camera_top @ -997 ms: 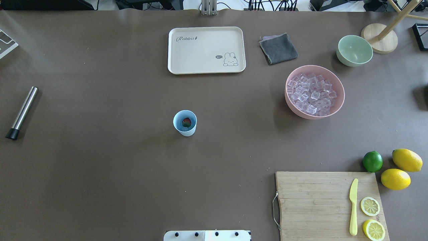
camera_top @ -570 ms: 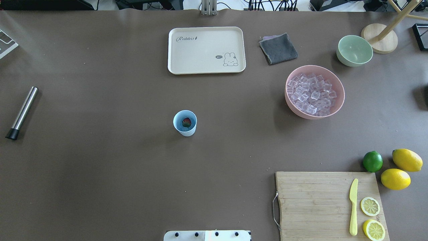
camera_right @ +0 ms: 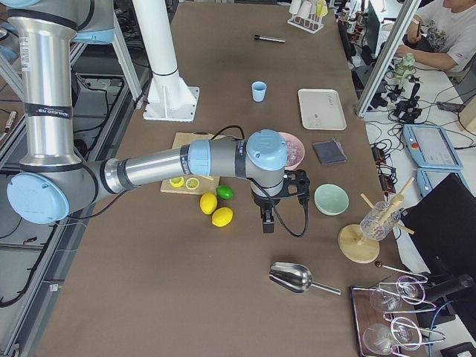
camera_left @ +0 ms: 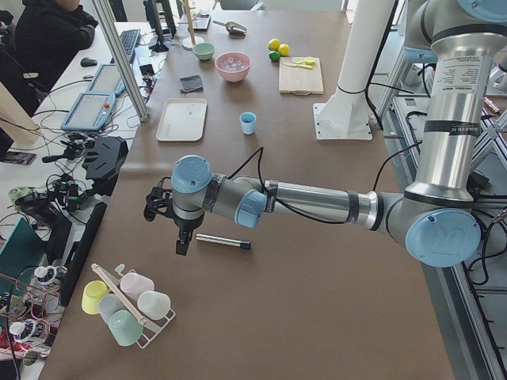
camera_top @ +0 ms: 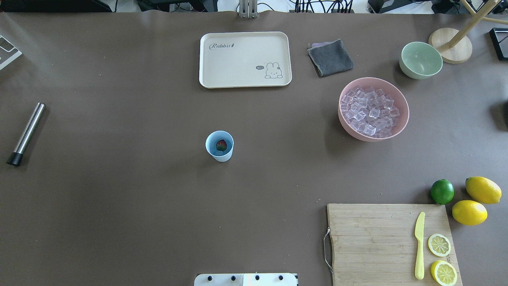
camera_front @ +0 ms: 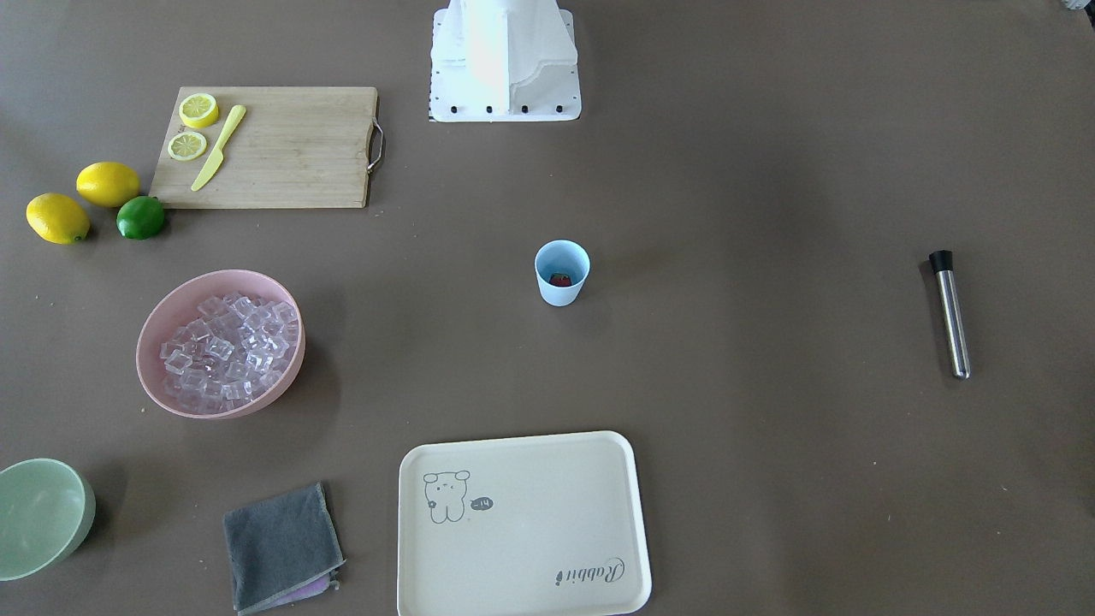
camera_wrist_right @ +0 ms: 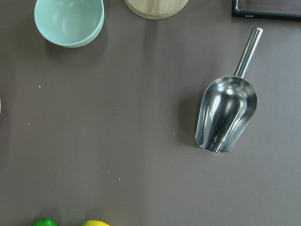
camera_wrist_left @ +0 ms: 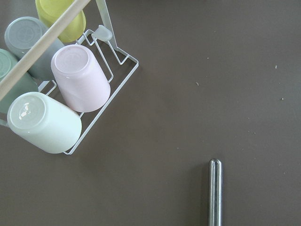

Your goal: Mash ice and strawberries in cup

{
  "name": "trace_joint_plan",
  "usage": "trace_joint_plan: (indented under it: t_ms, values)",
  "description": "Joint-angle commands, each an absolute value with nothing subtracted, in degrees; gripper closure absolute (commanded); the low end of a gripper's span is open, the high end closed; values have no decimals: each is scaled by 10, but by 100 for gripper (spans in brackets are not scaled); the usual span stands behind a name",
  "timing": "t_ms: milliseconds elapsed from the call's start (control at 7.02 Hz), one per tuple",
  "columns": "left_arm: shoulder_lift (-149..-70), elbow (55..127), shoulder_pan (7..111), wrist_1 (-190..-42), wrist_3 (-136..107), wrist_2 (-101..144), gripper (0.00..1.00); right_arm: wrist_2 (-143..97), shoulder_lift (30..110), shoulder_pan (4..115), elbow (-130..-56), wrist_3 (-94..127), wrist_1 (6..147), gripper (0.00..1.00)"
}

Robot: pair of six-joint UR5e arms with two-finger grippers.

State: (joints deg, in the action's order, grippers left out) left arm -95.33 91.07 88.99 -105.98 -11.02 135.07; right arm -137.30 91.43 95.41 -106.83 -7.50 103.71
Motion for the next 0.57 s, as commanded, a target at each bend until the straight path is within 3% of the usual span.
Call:
trace_joint_plan:
  t_ms: [0,427]
  values:
    - [-948,905,888,-1102,-105,1305,2,-1348,908,945,-1065,-78,1037,1]
    - [-910,934,888,-1099,-110,1316,2,-1345,904,930,-1065,-80,1031,1]
